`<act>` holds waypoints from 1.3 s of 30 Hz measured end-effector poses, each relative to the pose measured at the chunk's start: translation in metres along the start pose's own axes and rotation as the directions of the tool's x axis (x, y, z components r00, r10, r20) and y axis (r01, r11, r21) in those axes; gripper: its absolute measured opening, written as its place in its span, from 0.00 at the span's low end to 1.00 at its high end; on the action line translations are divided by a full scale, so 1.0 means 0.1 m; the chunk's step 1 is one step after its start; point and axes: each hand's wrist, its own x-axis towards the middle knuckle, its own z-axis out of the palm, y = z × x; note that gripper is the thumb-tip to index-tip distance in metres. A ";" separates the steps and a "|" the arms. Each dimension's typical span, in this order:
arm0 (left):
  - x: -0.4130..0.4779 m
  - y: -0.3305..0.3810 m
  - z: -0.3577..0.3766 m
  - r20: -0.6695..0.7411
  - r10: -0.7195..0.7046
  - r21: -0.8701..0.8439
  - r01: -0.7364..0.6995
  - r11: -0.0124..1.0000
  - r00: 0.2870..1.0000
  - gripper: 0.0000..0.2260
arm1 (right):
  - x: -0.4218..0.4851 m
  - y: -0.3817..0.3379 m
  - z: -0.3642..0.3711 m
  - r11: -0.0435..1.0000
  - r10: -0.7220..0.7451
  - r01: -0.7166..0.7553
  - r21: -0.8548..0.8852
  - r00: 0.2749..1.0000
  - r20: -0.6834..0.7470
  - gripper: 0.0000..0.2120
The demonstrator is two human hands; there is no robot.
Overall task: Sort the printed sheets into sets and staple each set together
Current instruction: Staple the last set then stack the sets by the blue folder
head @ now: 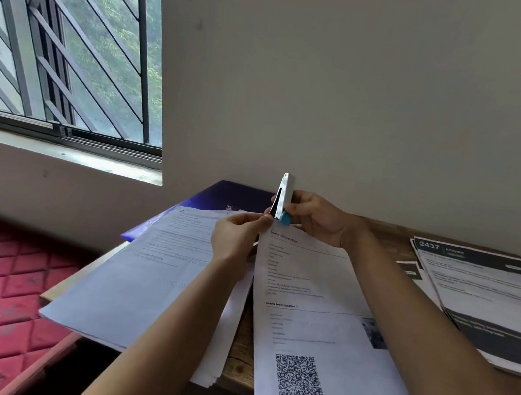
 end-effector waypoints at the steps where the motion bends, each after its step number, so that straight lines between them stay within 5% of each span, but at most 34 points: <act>1: -0.01 0.00 0.01 -0.011 0.017 0.014 -0.017 1.000 1.000 0.04 | -0.01 0.00 0.00 1.000 -0.005 0.005 -0.011 1.000 0.001 0.07; 11: -0.01 -0.01 0.00 -0.057 0.112 0.086 -0.107 0.991 0.992 0.03 | -0.03 0.01 -0.02 0.998 0.020 -0.022 -0.056 0.999 -0.043 0.09; 30: -0.09 0.04 -0.02 -0.010 0.034 0.022 -0.033 0.999 0.999 0.05 | -0.03 0.04 0.03 0.998 0.008 -0.010 -0.057 0.999 -0.042 0.04; 34: -0.10 0.02 -0.03 0.064 0.098 0.190 -0.108 0.976 0.993 0.19 | -0.01 0.08 0.02 0.999 -0.022 0.020 -0.028 0.997 -0.077 0.04; 39: -0.12 -0.01 -0.02 0.094 0.253 0.350 -0.270 0.897 0.963 0.13 | -0.02 0.11 0.01 1.000 -0.024 0.024 0.001 0.996 -0.085 0.04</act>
